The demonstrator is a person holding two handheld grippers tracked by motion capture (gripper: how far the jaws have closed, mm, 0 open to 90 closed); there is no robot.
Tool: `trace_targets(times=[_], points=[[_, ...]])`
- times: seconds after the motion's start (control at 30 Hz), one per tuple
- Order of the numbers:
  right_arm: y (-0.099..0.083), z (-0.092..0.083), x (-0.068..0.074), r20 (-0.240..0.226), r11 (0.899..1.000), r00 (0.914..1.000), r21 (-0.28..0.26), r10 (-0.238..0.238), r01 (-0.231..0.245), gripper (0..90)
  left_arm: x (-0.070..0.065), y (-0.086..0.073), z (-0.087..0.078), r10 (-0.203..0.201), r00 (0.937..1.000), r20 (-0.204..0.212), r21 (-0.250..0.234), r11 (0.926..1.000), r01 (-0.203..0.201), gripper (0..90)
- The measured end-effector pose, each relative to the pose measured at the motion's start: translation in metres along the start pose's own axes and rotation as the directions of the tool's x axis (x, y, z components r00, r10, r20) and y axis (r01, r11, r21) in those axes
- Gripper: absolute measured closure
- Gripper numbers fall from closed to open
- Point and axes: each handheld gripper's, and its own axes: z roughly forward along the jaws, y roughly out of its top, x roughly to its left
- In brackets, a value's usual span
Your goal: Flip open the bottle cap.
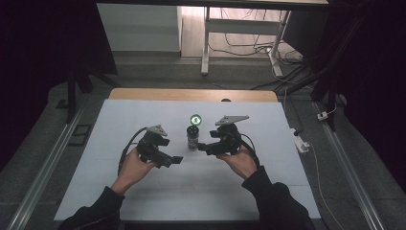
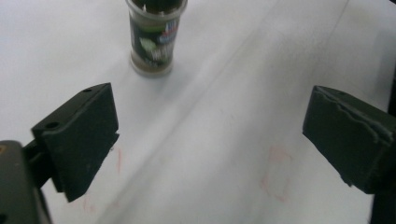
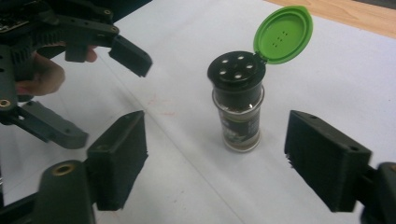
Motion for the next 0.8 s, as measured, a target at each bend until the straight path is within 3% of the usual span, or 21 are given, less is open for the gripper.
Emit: trace_targets(times=[0.37,0.6,0.8], points=[[-0.014,-0.015,0.009,0.001,0.999,0.9997,0.022,-0.023,0.023,7.1,-0.015,-0.028,-0.029,0.007,1.0,0.006,-0.034,0.9994,-0.007,0.0],[-0.028,-0.035,0.013,-0.001,1.0,0.9997,0.016,-0.025,0.025,3.7,-0.018,-0.051,-0.049,-0.021,0.9996,0.02,-0.086,0.9961,0.023,0.0],[-0.048,-0.056,0.012,0.024,1.0,0.9994,0.014,-0.023,0.022,0.9,-0.02,-0.074,-0.069,-0.06,0.9982,0.003,-0.114,0.9917,0.06,0.0]])
